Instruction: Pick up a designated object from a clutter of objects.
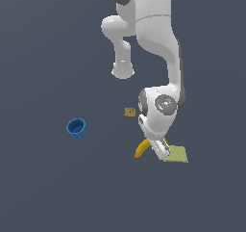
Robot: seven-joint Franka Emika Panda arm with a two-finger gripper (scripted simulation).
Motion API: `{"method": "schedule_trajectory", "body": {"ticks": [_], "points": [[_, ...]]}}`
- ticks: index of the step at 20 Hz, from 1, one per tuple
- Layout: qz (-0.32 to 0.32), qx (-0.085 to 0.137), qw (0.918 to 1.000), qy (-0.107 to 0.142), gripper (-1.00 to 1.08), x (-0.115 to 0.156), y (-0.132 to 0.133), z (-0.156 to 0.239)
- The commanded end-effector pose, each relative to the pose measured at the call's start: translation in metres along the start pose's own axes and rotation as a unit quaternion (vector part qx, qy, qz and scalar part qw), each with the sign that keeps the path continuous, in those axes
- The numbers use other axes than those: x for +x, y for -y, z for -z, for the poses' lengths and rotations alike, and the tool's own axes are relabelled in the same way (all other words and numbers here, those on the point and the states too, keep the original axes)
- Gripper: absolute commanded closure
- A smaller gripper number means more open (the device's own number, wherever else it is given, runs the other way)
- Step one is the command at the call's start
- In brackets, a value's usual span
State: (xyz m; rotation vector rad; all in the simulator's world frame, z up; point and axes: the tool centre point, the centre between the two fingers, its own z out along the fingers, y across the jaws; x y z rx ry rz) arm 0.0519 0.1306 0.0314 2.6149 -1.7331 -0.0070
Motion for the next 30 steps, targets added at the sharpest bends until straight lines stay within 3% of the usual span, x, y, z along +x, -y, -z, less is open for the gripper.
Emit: {"method": "schedule_trajectory", "body": {"ticks": [1, 9, 23, 30], "points": [[0.000, 0.002, 1.0000, 0.000, 1.08, 0.002, -0.001, 0.012], [-0.001, 0.002, 1.0000, 0.000, 1.08, 0.010, -0.012, 0.070], [-0.001, 0.003, 1.0000, 0.000, 1.08, 0.031, -0.041, 0.227], [-0.001, 0.003, 1.0000, 0.000, 1.08, 0.039, -0.051, 0.288]]}}
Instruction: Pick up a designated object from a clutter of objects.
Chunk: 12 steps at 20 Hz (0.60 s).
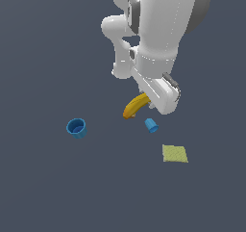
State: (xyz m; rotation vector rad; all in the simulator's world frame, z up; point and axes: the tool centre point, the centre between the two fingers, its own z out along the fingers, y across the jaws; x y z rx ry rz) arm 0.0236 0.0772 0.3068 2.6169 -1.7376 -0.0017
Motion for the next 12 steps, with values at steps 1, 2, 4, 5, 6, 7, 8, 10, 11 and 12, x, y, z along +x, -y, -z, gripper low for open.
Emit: {"method": "schedule_trajectory", "body": {"ticks": [1, 2, 4, 5, 6, 7, 8, 10, 11, 12], "points": [[0.000, 0.000, 1.0000, 0.000, 1.08, 0.002, -0.003, 0.019], [0.000, 0.000, 1.0000, 0.000, 1.08, 0.003, -0.003, 0.025], [0.000, 0.000, 1.0000, 0.000, 1.08, 0.005, -0.004, 0.035], [0.000, 0.000, 1.0000, 0.000, 1.08, 0.005, -0.005, 0.039], [0.000, 0.000, 1.0000, 0.000, 1.08, 0.006, -0.005, 0.042], [0.000, 0.000, 1.0000, 0.000, 1.08, 0.007, -0.005, 0.045], [0.000, 0.000, 1.0000, 0.000, 1.08, 0.007, -0.006, 0.048], [0.000, 0.000, 1.0000, 0.000, 1.08, 0.007, -0.006, 0.051], [0.000, 0.000, 1.0000, 0.000, 1.08, 0.008, -0.006, 0.052], [0.000, 0.000, 1.0000, 0.000, 1.08, 0.008, -0.006, 0.052]]}}
